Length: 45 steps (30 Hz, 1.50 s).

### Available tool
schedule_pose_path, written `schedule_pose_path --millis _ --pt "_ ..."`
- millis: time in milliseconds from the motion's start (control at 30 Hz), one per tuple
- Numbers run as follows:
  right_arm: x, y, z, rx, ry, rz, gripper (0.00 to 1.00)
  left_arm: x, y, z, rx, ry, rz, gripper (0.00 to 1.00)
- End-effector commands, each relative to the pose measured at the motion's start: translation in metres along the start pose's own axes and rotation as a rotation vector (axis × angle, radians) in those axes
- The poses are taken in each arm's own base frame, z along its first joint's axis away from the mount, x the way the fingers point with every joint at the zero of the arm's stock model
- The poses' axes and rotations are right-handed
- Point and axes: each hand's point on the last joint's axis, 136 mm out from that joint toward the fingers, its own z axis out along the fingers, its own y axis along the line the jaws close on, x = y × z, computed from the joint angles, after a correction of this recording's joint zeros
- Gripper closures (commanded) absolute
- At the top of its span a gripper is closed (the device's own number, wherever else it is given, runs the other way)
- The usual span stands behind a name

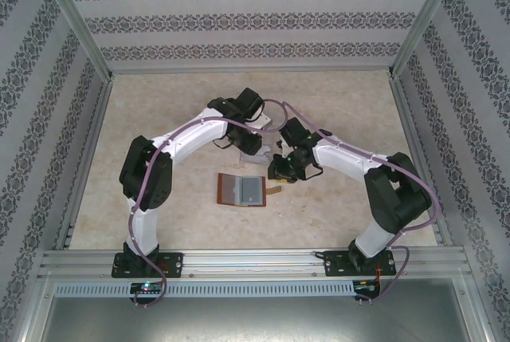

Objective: Take the credit cards out of the card holder

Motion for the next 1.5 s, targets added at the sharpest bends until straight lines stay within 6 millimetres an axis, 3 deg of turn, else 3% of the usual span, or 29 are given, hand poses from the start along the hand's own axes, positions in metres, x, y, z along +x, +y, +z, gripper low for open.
schedule_pose_path --millis 0,133,567,1267,1467 --pt "0.005 0.009 0.006 -0.024 0.032 0.003 0.72 -0.006 -0.018 -0.008 0.108 -0.065 -0.205 0.78" --pt "0.007 0.011 0.011 -0.028 0.05 0.001 0.72 -0.002 -0.029 -0.01 0.19 -0.115 -0.319 0.76" --pt "0.012 0.003 0.024 0.003 0.103 0.0 0.73 0.028 -0.025 -0.017 0.218 -0.116 -0.604 0.76" --pt "0.021 -0.027 0.04 0.105 0.133 0.026 0.8 0.046 -0.046 0.004 0.349 -0.008 -0.732 0.79" --pt "0.021 -0.028 0.042 0.109 0.133 0.026 0.85 0.05 -0.062 0.01 0.422 0.02 -0.727 0.8"
